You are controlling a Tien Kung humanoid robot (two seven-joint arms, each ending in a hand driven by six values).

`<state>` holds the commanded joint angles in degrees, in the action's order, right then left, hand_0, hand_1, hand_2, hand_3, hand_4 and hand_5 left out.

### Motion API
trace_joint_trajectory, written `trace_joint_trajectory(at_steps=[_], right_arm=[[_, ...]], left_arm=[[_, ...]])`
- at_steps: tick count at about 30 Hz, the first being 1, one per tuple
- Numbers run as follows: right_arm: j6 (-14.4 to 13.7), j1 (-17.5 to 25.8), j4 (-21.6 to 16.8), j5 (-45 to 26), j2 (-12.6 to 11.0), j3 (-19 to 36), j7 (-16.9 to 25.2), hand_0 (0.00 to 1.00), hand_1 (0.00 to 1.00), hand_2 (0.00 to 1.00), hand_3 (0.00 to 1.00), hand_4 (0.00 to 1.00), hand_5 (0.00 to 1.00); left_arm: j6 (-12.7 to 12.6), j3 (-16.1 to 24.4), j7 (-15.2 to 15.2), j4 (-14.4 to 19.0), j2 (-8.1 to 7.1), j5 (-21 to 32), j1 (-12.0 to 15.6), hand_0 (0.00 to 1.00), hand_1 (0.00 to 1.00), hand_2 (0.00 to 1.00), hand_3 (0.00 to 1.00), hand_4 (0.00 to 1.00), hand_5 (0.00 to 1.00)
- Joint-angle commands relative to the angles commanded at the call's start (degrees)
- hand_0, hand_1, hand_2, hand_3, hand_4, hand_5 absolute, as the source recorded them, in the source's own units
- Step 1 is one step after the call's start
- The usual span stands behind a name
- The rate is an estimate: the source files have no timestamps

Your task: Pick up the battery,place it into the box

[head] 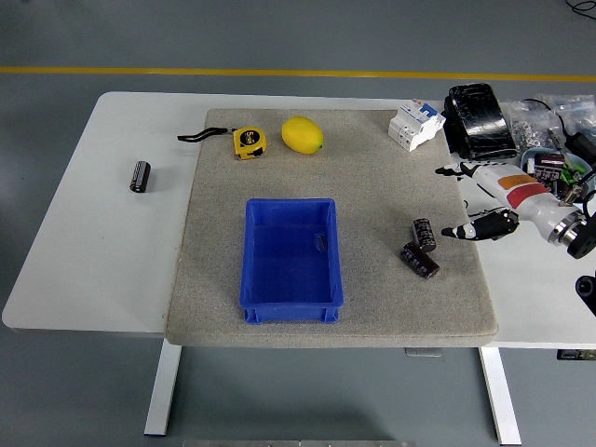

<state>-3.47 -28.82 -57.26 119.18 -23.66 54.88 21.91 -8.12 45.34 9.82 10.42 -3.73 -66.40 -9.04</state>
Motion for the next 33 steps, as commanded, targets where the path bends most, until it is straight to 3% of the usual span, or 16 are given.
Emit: trace_joint_trajectory(at_steps=[15, 23, 33], right_arm=[[0.1, -1.1, 4.6, -1.4, 2.8, -2.6, -0.1, 0.830, 0.780, 0.798, 0.827, 0.998, 0.281], [-1.4, -2.3, 8.4, -1.5, 4.6, -3.4, 0.5, 0.808, 0.753, 0.775, 0.814, 0.993, 0.258], [-3.2, -3.8, 12.2, -2.1, 5.1, -4.7, 1.3, 0.794, 0.741, 0.762, 0.804, 0.987, 0.258]], left_arm=[[0.3, 0.9, 0.6, 0.2, -0.21, -1.7, 0.5, 0.508, 0.522, 0.571, 0.668, 0.629, 0.761], [0.6, 1.4, 0.8, 0.3, -0.33, -2.7, 0.4, 0.508, 0.522, 0.569, 0.665, 0.629, 0.759], [0.4, 1.0, 0.6, 0.3, -0.39, -2.2, -0.3, 0.507, 0.521, 0.565, 0.667, 0.629, 0.759]])
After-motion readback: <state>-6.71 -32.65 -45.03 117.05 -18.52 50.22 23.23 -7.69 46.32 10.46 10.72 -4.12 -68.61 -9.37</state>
